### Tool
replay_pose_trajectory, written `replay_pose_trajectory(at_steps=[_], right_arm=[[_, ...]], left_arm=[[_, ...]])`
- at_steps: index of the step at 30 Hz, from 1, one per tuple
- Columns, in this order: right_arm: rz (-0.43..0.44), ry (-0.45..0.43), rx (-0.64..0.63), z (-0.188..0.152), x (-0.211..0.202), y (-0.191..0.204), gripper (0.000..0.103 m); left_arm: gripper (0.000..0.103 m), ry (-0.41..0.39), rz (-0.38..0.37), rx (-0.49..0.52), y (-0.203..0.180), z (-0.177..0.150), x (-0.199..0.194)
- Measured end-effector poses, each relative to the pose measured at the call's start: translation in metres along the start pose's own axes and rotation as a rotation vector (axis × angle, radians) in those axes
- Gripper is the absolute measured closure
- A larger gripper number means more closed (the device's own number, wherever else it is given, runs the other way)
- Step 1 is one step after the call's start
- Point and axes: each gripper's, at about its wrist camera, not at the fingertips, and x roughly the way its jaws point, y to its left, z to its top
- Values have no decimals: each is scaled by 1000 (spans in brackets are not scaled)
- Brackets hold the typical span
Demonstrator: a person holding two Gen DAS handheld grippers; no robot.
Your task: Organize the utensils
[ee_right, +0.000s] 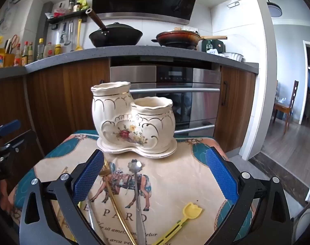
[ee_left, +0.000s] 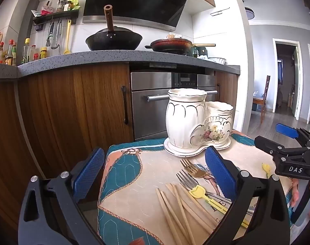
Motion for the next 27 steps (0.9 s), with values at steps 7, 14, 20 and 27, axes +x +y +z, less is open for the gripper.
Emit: replay_pose_trajectory(at_steps=[7, 14, 20, 27], right_arm=[[-1, -3, -1, 0, -1, 0, 4], [-2, -1, 7, 0, -1, -1, 4], [-3, 1, 5, 0, 0, -1, 4], [0, -4, 3, 0, -2, 1, 4]], left_arm=[[5, 2, -4, -14, 1, 0, 0], [5, 4, -4, -23, 0, 0, -3], [5, 7, -7, -25, -4, 2, -4], [5, 11, -9, -20, 1, -2, 5]])
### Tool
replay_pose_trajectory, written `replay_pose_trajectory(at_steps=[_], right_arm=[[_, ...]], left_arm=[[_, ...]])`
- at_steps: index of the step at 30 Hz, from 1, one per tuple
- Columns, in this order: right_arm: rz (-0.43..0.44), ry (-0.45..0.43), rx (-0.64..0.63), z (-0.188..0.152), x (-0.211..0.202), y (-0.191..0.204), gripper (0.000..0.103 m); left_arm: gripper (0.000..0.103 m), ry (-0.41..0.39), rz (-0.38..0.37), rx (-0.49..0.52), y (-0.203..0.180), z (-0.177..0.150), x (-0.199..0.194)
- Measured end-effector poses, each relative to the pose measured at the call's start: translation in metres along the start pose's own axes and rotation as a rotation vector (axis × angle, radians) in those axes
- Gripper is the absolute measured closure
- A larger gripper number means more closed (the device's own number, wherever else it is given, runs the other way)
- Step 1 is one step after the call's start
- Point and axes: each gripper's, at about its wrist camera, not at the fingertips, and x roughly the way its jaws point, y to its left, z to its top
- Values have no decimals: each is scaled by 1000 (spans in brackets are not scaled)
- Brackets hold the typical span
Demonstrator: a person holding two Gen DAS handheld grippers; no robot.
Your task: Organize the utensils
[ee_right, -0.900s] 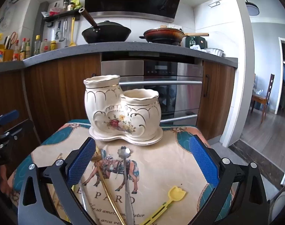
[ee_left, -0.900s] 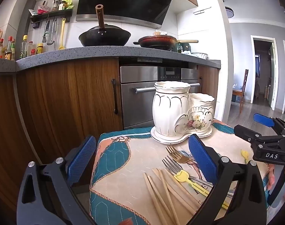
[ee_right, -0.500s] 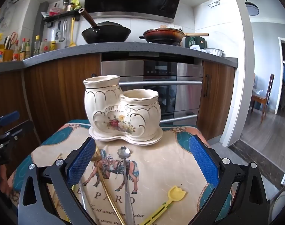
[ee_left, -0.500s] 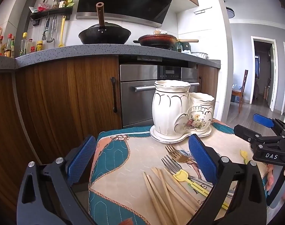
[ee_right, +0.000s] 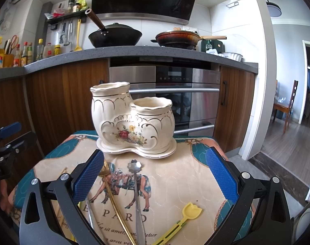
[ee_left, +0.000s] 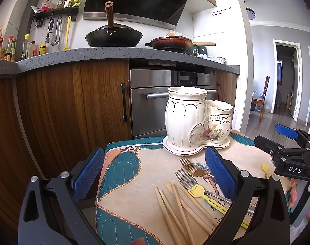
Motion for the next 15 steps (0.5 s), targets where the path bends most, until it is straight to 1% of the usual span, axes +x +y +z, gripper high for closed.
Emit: replay_pose_trajectory(at_steps=[15], right_arm=[[0, 0, -1, 0, 1, 0, 4]], left_arm=[[5, 2, -3, 2, 2, -3, 4]])
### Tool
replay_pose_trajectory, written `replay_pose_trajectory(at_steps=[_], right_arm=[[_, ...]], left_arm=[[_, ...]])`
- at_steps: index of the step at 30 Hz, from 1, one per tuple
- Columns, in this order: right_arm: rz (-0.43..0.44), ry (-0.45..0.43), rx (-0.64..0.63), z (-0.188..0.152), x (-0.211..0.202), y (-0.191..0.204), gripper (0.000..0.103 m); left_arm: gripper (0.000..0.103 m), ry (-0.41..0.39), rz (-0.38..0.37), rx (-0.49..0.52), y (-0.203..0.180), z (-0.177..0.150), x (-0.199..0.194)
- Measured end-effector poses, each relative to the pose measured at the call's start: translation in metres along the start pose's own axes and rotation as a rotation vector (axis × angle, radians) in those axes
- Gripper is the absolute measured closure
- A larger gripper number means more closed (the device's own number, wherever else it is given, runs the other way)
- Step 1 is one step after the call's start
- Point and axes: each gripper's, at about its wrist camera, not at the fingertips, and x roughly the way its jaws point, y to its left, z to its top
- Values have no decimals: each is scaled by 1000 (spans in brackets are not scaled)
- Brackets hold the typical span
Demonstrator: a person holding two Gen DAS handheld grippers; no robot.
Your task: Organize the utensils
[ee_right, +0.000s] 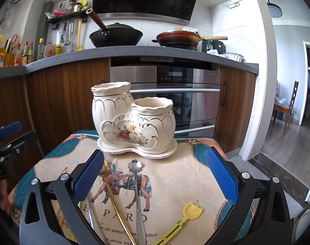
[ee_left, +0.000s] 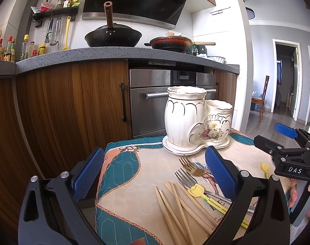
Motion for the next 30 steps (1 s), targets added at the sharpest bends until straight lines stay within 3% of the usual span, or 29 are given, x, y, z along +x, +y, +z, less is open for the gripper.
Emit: replay_pose_trajectory(at_steps=[30], right_arm=[[-1, 2, -3, 0, 0, 0, 4]], left_arm=[[5, 2, 0, 0, 0, 2, -2]])
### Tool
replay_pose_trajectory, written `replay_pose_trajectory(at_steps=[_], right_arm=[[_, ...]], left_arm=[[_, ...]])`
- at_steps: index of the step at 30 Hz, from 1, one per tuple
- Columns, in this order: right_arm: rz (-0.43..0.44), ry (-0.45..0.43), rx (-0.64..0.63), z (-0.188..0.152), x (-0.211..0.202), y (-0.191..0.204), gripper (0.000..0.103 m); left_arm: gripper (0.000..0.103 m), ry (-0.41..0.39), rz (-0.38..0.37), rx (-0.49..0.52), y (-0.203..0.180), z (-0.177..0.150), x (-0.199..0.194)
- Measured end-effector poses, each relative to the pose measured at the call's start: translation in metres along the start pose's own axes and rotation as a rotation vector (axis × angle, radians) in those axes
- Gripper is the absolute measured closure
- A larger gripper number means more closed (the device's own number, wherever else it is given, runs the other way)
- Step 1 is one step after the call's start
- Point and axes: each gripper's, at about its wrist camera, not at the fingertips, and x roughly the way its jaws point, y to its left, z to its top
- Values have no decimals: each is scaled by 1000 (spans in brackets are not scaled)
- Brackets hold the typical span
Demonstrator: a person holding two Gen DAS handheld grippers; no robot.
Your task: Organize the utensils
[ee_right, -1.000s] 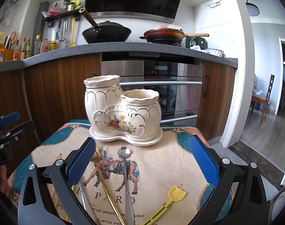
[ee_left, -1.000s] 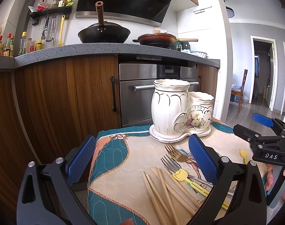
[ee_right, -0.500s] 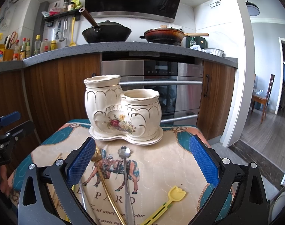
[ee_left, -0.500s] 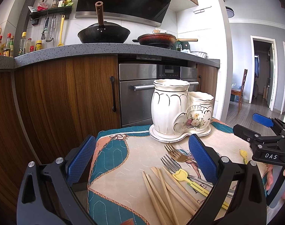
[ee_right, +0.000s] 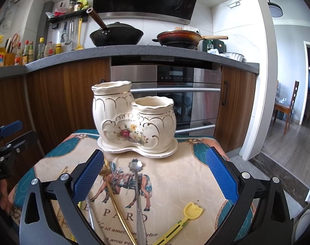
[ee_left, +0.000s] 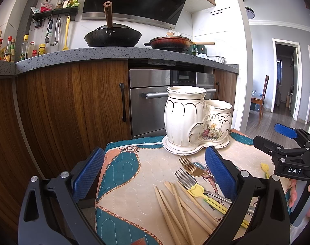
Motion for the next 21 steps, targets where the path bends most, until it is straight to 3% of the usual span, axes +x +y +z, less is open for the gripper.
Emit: replay_pose_trajectory(at_steps=[21], right_arm=[[0, 2, 0, 0, 0, -1, 4]], left_arm=[[5, 21, 2, -5, 0, -4, 7]])
